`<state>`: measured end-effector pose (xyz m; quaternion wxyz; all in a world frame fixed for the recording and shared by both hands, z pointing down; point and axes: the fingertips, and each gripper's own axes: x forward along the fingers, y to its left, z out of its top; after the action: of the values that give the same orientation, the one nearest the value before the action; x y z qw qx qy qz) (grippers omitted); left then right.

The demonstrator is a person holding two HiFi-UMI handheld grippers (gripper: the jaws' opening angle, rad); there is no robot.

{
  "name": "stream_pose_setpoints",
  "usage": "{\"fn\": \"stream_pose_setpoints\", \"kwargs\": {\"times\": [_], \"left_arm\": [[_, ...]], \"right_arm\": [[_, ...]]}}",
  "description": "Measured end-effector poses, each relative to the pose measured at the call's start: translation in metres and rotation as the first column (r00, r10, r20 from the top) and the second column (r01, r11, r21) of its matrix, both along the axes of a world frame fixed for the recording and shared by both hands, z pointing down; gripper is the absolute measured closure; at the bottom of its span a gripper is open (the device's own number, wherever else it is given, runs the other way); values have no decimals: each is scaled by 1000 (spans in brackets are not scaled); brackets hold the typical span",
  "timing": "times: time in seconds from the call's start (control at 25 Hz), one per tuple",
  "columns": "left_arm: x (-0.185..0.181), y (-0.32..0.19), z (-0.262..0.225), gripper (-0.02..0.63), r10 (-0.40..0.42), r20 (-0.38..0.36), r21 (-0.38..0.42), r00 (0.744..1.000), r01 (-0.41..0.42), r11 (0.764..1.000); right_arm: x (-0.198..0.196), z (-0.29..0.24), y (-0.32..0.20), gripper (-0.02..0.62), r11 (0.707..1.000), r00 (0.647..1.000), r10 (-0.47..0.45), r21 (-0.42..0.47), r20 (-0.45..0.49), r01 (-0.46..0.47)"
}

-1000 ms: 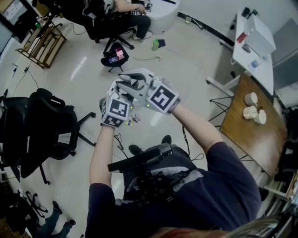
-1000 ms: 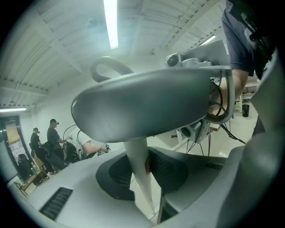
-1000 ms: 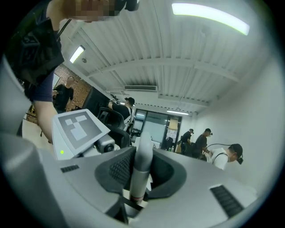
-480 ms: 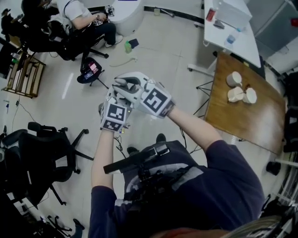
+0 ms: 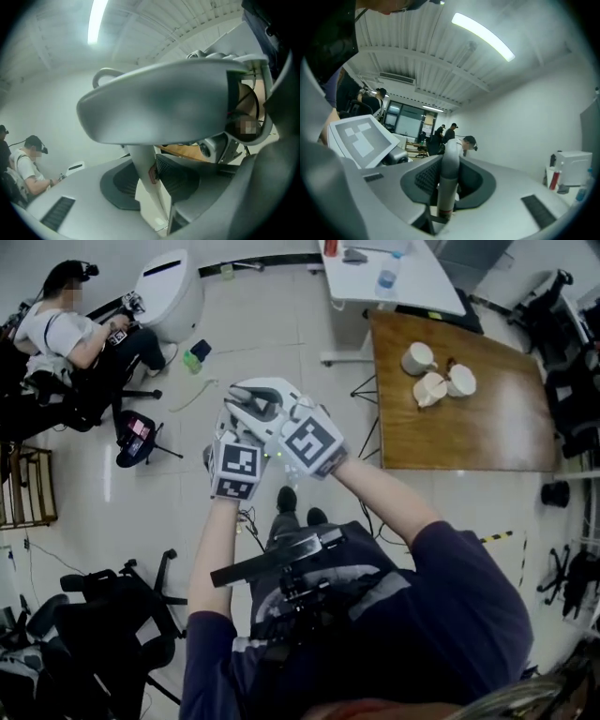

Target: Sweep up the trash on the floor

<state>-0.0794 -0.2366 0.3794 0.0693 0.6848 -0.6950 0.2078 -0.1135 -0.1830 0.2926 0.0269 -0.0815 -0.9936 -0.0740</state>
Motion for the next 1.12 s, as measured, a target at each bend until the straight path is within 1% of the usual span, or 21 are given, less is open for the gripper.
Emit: {"fn": "stream_pose_setpoints", "kwargs": {"times": [0.12, 0.24, 0.32, 0.48, 0.6, 0.68, 0.8, 1.04, 1.12], "left_arm": [[14, -35, -5, 500, 103, -9, 48, 995, -103, 994], [26, -59, -12, 495, 197, 5, 86, 980, -197, 977], [31, -72, -17, 491, 246, 11, 112, 969, -246, 963], [43, -91, -26, 491, 331, -22, 155, 943, -324, 933], [50, -99, -30, 491, 380, -36, 190, 924, -367, 911], [53, -104, -27, 491, 415, -59, 209, 908, -395, 895], [62, -113, -17, 491, 465, -80, 196, 882, -443, 875], [88, -136, -4, 495, 547, -81, 184, 833, -527, 830], [93, -146, 5, 495, 563, -87, 173, 822, -544, 821]], "right_arm": [[8, -2, -40, 500, 995, 995, 103, 9, -17, -103], [15, -9, -69, 499, 980, 980, 199, 9, -17, -198], [19, -12, -86, 499, 966, 966, 259, 12, -21, -258], [28, -20, -111, 495, 934, 934, 357, 14, -5, -357], [35, -23, -125, 495, 911, 911, 412, -12, 8, -412], [40, -19, -135, 495, 890, 890, 455, -28, 7, -455], [51, -10, -151, 494, 859, 860, 510, -43, -8, -510], [79, 4, -180, 489, 813, 815, 579, -71, -16, -578], [84, 13, -191, 491, 800, 804, 595, -80, -24, -594]]}}
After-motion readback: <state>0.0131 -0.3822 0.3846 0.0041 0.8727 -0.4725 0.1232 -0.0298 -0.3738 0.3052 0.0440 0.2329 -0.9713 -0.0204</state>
